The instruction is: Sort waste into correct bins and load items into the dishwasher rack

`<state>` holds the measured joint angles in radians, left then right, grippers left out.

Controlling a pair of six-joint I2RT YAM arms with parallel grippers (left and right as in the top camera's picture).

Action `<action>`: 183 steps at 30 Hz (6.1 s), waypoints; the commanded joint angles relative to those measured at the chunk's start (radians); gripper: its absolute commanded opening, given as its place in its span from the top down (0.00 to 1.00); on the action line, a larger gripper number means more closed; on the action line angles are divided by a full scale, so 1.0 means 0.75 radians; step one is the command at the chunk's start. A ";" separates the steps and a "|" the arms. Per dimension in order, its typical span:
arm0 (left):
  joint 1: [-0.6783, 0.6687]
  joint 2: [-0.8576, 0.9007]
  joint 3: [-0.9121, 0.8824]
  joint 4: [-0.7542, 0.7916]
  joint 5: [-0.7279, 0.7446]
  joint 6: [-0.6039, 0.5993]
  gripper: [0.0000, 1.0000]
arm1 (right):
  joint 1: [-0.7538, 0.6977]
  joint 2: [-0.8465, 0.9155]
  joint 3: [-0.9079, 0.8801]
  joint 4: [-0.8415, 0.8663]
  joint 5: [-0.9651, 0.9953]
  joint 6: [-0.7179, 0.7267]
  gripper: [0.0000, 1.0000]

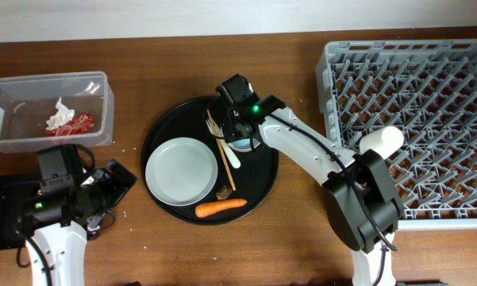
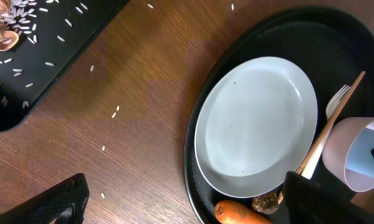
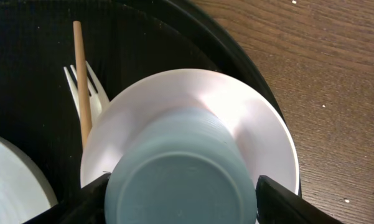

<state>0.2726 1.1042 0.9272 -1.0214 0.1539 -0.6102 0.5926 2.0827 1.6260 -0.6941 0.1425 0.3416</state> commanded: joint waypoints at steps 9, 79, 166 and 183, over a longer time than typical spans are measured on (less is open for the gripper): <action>0.009 -0.006 0.002 0.003 0.009 -0.008 0.01 | -0.018 -0.140 0.097 -0.089 0.021 0.060 0.45; 0.009 -0.006 0.002 0.003 0.009 -0.008 0.01 | 0.431 -0.478 -0.418 -0.048 -0.070 0.249 0.01; 0.009 -0.006 0.002 0.003 0.009 -0.008 0.01 | 0.116 -0.120 -0.418 0.398 0.026 -0.280 0.43; 0.009 -0.006 0.002 0.003 0.009 -0.008 0.01 | 0.116 -0.098 -0.418 0.406 0.026 -0.270 0.63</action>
<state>0.2726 1.1042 0.9272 -1.0210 0.1539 -0.6102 0.6823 1.9987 1.3144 -0.3912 0.1429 0.1326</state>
